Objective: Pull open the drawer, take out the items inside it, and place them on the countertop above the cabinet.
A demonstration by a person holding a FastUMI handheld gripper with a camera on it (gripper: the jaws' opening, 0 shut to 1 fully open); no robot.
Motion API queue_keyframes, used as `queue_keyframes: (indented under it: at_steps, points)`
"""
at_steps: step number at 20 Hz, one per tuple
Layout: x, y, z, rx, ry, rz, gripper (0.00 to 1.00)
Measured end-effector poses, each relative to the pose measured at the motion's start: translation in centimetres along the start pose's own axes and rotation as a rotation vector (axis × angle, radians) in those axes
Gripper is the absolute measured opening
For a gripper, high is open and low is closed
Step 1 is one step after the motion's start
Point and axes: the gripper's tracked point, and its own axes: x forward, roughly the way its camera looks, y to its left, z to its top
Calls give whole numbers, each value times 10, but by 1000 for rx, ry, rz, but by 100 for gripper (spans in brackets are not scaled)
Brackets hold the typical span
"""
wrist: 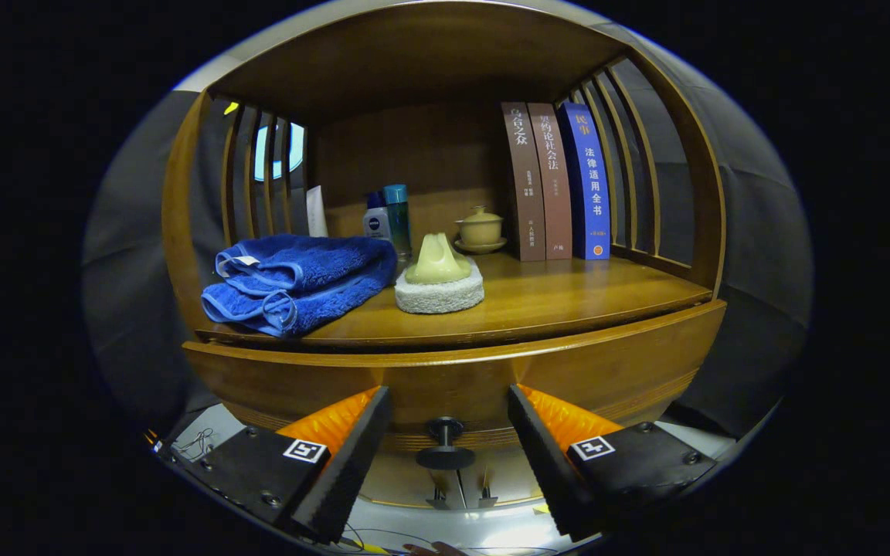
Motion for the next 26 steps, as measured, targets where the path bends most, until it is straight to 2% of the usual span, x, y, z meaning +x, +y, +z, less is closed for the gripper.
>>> queue_keyframes:
  at_steps: [11,18,21,26]
  points:
    - [5,-1,-3,-7,25,-1,98]
    - [-32,-3,2,-6,21,-9,98]
    - [-54,0,20,-3,-5,-5,98]
    - [-103,5,84,-22,-110,-3,98]
